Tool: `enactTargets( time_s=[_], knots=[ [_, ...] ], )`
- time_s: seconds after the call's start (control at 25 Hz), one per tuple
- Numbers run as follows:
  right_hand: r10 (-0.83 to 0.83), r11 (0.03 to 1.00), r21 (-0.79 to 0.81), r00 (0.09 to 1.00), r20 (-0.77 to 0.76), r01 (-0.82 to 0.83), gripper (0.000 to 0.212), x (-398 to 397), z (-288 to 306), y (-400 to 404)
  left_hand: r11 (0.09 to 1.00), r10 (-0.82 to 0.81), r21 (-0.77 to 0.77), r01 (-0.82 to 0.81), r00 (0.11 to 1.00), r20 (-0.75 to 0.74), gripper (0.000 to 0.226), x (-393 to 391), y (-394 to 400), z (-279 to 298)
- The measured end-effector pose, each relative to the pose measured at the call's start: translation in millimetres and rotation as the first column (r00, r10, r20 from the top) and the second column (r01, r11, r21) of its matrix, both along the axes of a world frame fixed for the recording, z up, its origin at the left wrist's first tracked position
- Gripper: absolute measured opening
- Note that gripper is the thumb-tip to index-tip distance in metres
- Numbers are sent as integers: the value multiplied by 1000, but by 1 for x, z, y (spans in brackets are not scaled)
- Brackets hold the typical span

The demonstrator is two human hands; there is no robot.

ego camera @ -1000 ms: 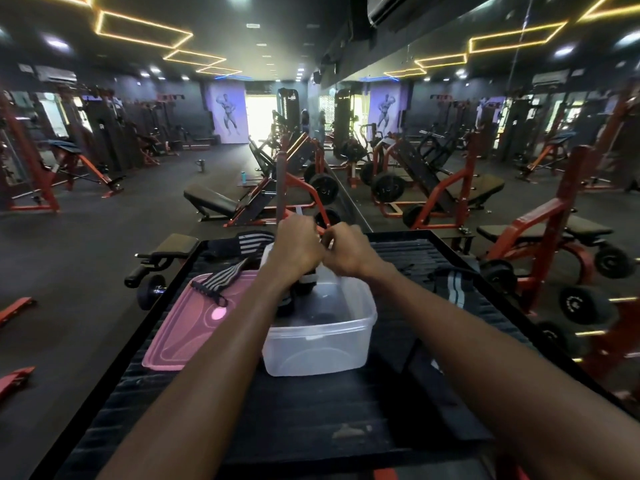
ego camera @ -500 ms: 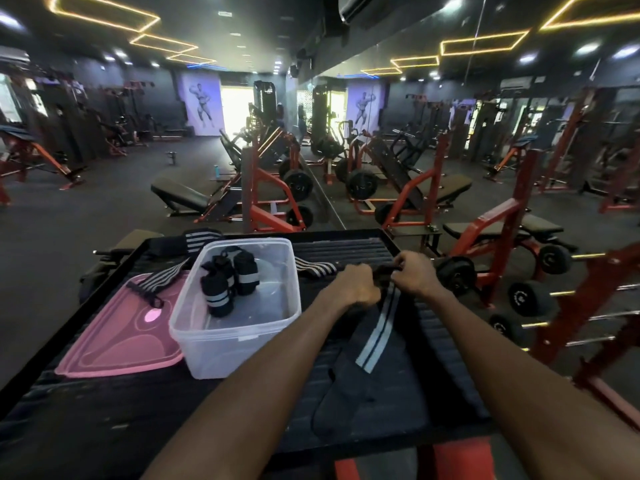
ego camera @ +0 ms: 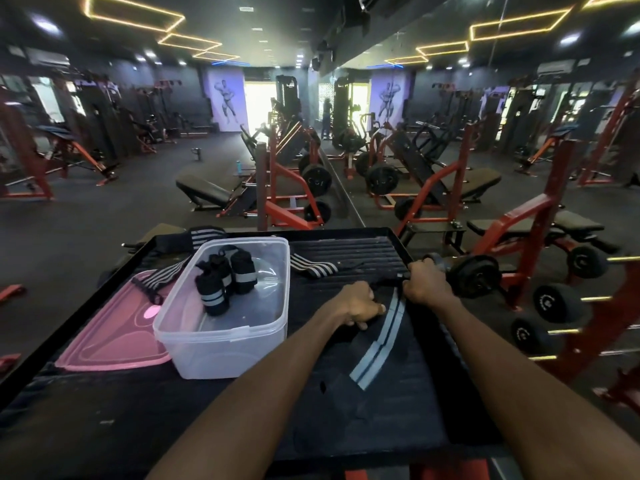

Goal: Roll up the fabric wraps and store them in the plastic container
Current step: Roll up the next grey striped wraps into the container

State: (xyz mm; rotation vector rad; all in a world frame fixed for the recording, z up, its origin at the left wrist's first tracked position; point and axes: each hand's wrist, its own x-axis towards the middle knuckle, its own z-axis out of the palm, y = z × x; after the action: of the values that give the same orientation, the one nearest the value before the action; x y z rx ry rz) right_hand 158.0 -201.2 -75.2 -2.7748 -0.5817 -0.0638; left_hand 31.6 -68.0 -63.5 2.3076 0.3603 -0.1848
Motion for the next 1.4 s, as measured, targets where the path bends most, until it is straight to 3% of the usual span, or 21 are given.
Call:
enactTargets(
  time_s=[0.08,0.2,0.32,0.44,0.6,0.76,0.84,1.0,1.2,1.4],
  knots=[
    [-14,999,-28,1000,21,15,27,1,-4,4,999,-12,-45,12,1000,-3,19,0,-1,-4],
    [68,997,28,996,50,-69,22,3,-8,12,996,-28,-87,23,998,-50,26,-1,3,-4],
    [161,939,317,985,-63,-133,12,3,-16,17,992,94,-85,-94,996,-2,48,1,11,-5],
    [266,811,562,959,-102,-165,8,-4,-18,19,913,315,-305,-272,943,104,46,8,16,-16],
    [408,663,739,886,-221,-121,7,-15,-17,19,723,524,-616,-311,829,196,26,13,14,-26],
    [437,610,788,865,-246,-84,11,-19,-21,19,709,610,-601,-368,748,262,22,20,14,-44],
    [434,586,809,862,-261,-50,13,-16,-24,19,723,603,-596,-350,740,298,9,22,16,-49],
    [452,598,795,861,-232,-99,10,-11,-19,23,757,572,-581,-299,733,368,18,24,20,-47],
    [472,532,832,871,-135,-160,10,-11,-13,25,746,549,-615,-253,756,355,4,22,25,-41],
    [521,541,831,828,-206,-134,9,-13,-14,24,793,535,-548,-265,733,420,8,20,30,-39]
  ],
)
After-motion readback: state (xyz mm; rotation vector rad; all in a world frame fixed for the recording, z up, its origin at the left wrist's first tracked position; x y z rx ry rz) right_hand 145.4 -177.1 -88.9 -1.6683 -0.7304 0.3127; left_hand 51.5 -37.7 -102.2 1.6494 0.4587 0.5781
